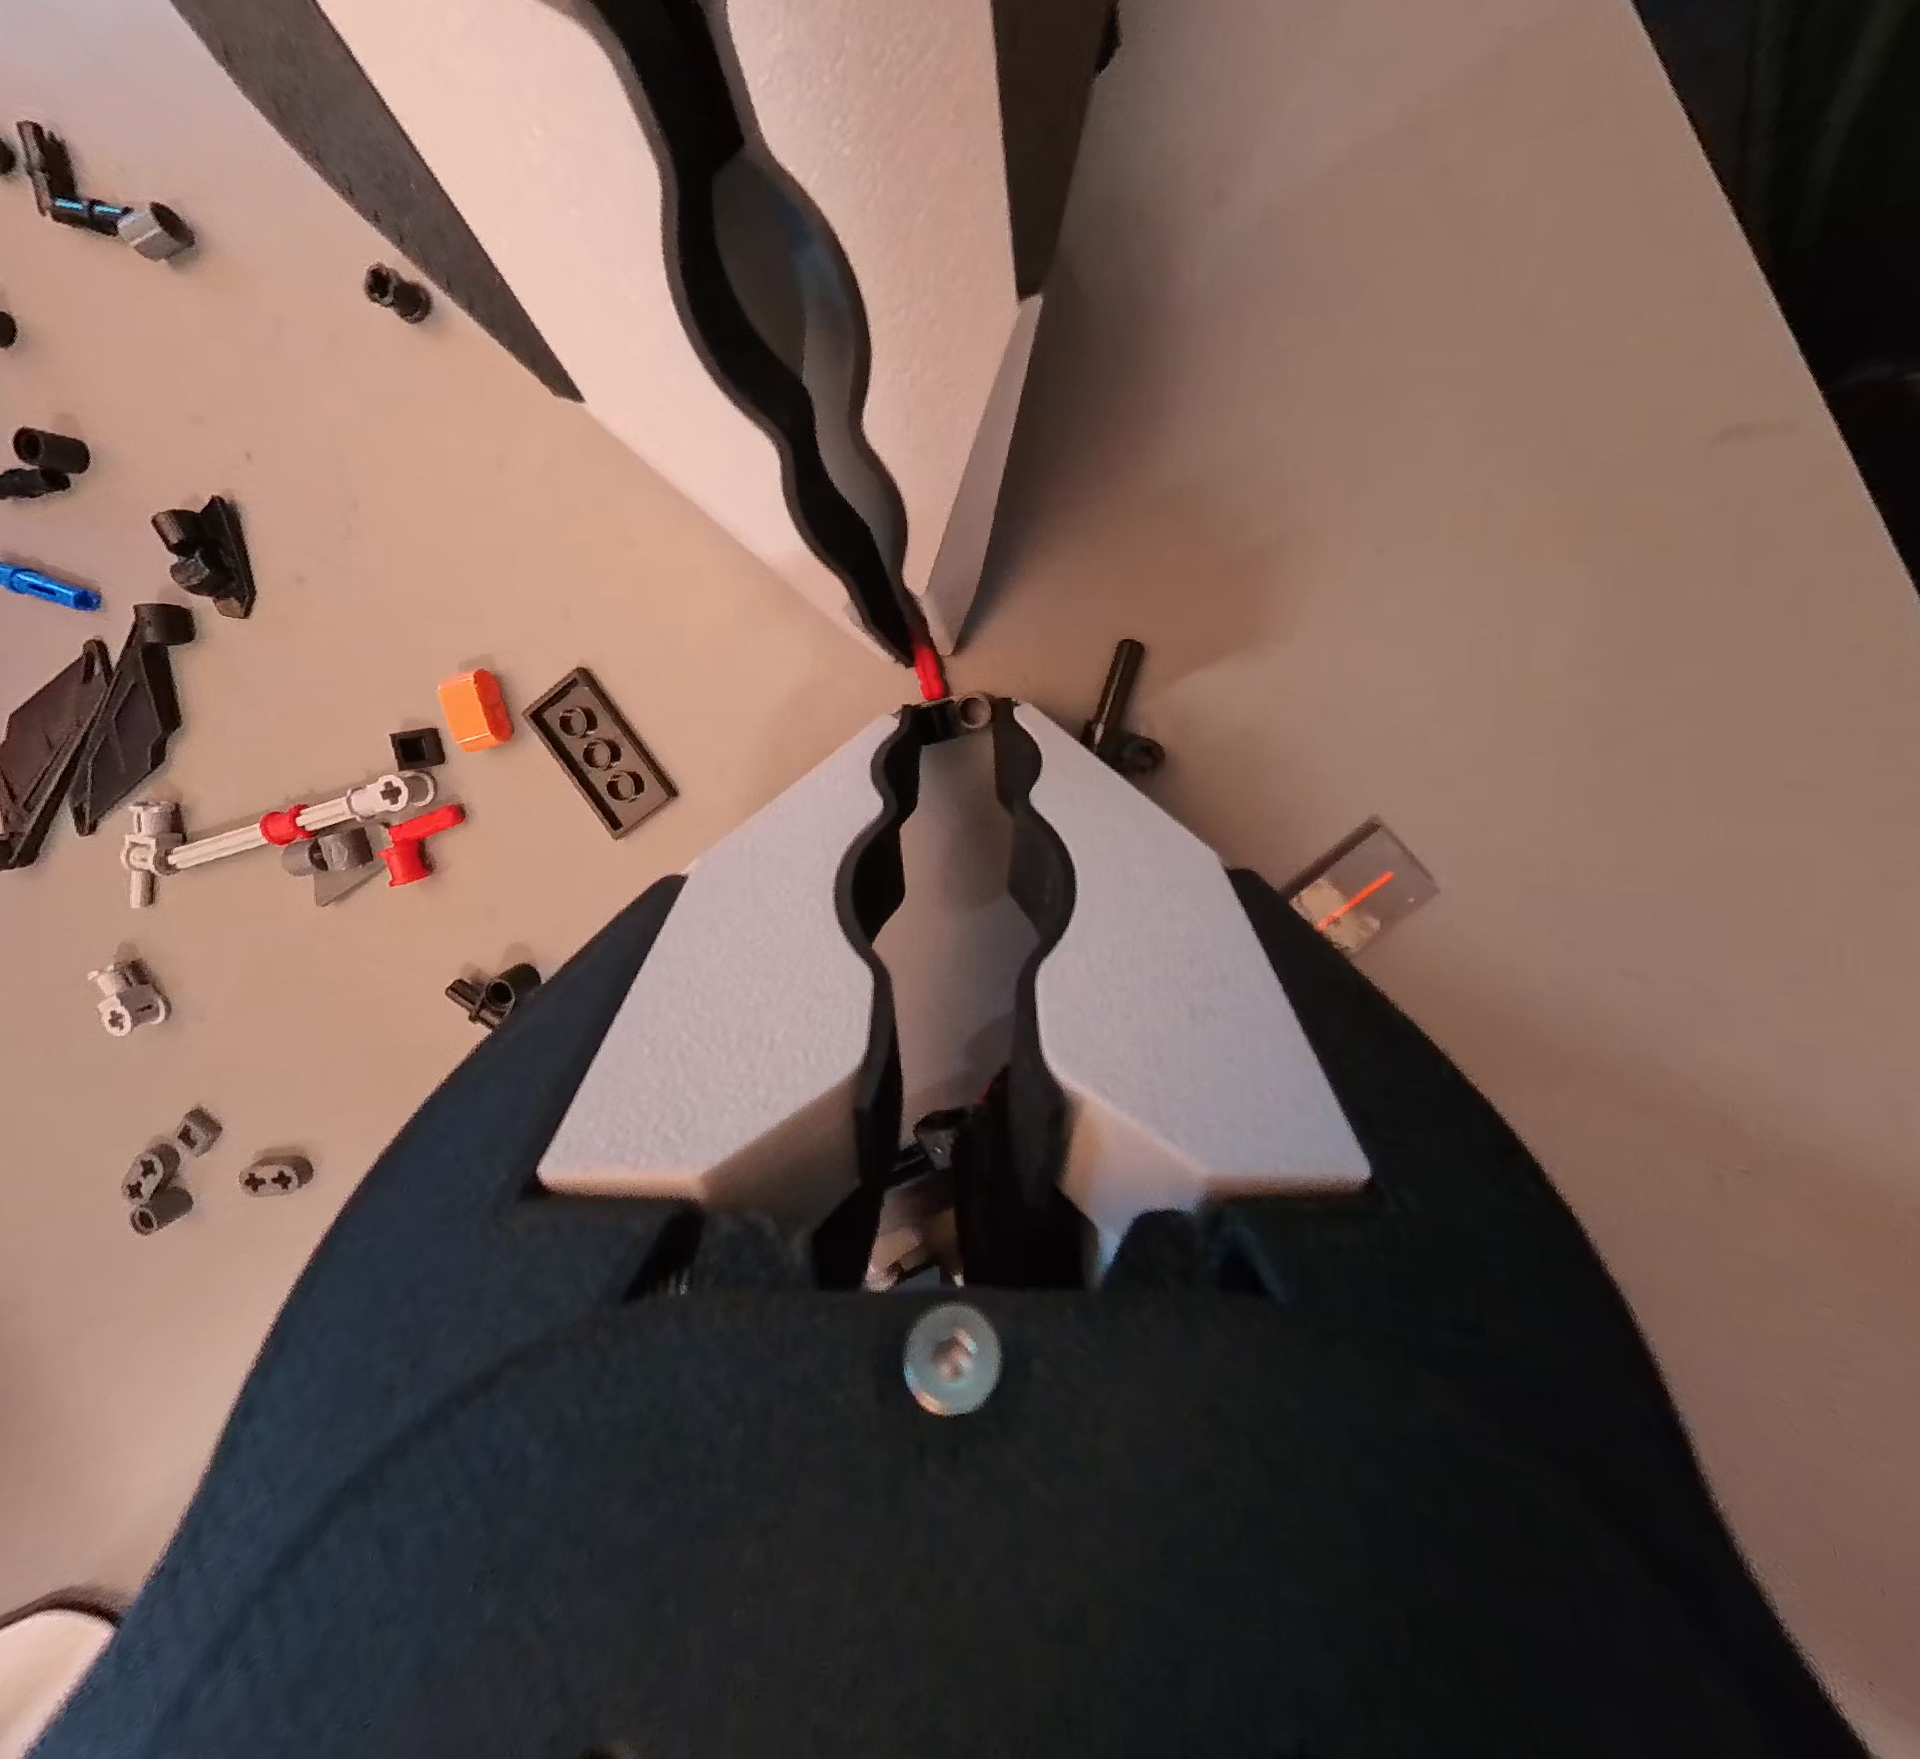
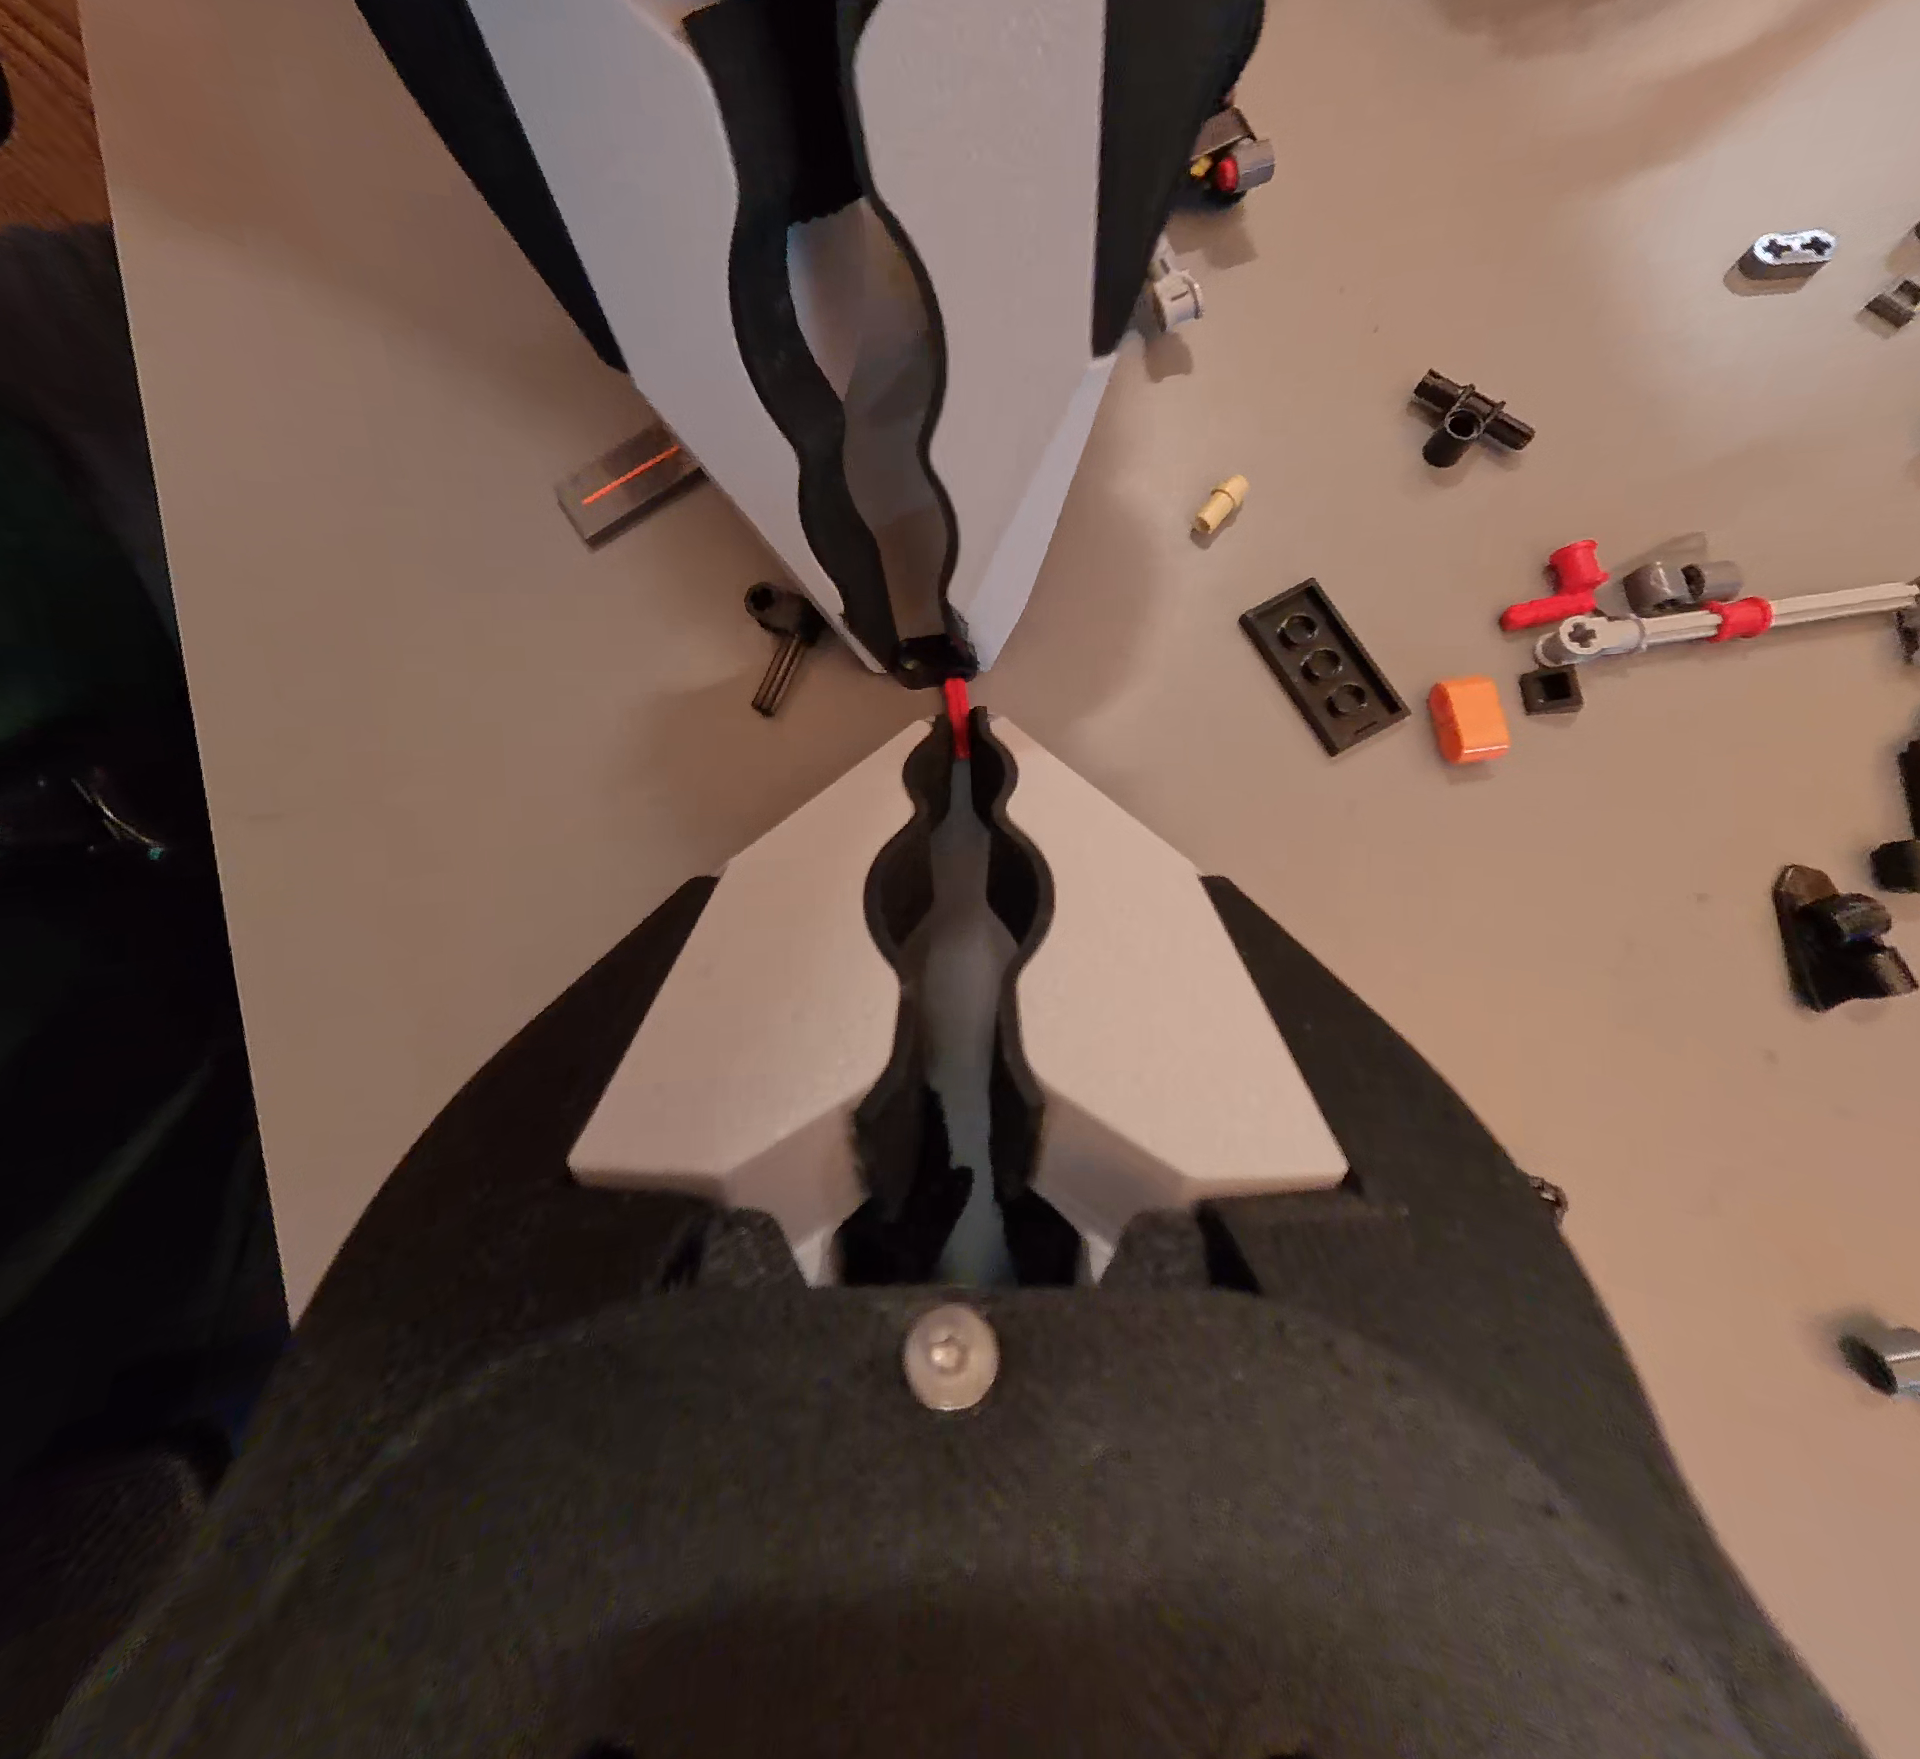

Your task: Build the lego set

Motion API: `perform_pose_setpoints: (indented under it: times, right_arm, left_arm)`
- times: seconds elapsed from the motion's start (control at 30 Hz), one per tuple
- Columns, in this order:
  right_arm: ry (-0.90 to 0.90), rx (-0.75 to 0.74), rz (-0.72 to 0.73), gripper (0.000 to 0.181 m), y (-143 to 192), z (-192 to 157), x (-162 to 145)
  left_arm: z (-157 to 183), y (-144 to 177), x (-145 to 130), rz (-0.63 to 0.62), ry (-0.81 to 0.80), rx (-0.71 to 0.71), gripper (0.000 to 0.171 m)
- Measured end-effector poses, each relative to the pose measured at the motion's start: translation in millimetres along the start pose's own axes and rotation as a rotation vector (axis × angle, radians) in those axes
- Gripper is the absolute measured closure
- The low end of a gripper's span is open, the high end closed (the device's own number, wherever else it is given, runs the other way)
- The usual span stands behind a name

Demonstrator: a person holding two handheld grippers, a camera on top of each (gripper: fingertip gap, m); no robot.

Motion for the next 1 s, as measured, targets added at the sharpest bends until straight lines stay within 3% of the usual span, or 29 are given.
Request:
perform_pose_setpoints:
  times: [0.77,1.0]
  right_arm:
    - [-0.211,0.196,0.097,0.181,3,1,13]
    - [-0.216,0.175,0.091,0.181,15,8,0]
  left_arm:
    - [3,1,2,-0.031,-0.084,0.149,0.160]
    - [3,1,2,-0.019,-0.050,0.154,0.160]
Point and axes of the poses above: each gripper's, where its closed fingertips meet, y back along the fingers, x out of its top, z = x × y across the jaws, the point moved 2 cm from there along y, back along the fingers, and after that the axes turned 8 degrees about y, right-handed, at the moved point
